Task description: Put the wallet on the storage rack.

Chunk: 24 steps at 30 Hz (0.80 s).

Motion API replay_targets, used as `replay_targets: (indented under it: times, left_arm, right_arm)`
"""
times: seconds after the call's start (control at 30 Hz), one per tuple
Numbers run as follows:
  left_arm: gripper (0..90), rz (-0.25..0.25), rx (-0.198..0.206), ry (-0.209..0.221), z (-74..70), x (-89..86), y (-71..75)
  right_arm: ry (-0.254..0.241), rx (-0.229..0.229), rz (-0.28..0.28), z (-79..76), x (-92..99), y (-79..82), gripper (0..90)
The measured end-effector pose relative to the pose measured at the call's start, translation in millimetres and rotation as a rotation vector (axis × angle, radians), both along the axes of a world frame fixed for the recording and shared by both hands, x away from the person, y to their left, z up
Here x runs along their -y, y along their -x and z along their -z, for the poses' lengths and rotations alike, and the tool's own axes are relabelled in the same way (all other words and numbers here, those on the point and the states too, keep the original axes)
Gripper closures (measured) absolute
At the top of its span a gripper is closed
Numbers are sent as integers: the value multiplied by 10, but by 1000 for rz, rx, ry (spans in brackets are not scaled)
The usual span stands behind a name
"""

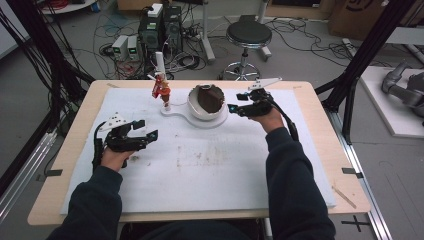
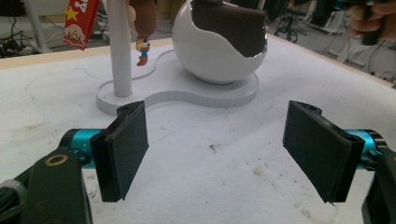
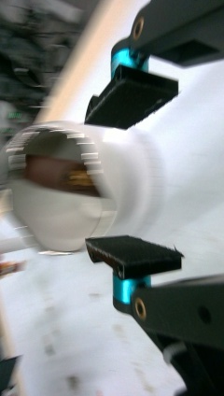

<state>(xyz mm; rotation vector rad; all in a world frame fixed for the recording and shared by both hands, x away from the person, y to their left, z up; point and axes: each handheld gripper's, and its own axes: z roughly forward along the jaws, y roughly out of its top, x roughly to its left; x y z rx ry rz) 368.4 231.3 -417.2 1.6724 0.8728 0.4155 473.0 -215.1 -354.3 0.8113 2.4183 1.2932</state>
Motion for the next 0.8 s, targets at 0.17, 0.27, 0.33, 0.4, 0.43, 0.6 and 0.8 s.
replay_targets:
  times: [0.17, 0.27, 0.33, 0.4, 0.43, 0.6, 0.8]
  left_arm:
    - [226, 2, 34, -15, 1, 2, -2]
    - [226, -5, 49, -28, 2, -1, -5]
    - [226, -5, 46, -28, 9, -2, -11]
    - [224, -8, 42, -23, 13, 6, -16]
    - [224, -14, 39, -23, 15, 7, -18]
    - [218, -32, 27, -8, 15, 1, -27]
    - [218, -38, 17, -16, 34, -2, -48]
  right_arm:
    - [-18, -1, 68, 155, 256, 278, 310]
    - [-39, 11, 96, 243, 370, 418, 272]
    - [-39, 8, 121, 278, 420, 514, 247]
    - [-38, 29, 129, 300, 467, 607, 234]
    - [-42, 37, 134, 309, 489, 654, 217]
    - [-37, 62, 156, 365, 616, 903, 206]
    - [-22, 61, 174, 453, 767, 1053, 206]
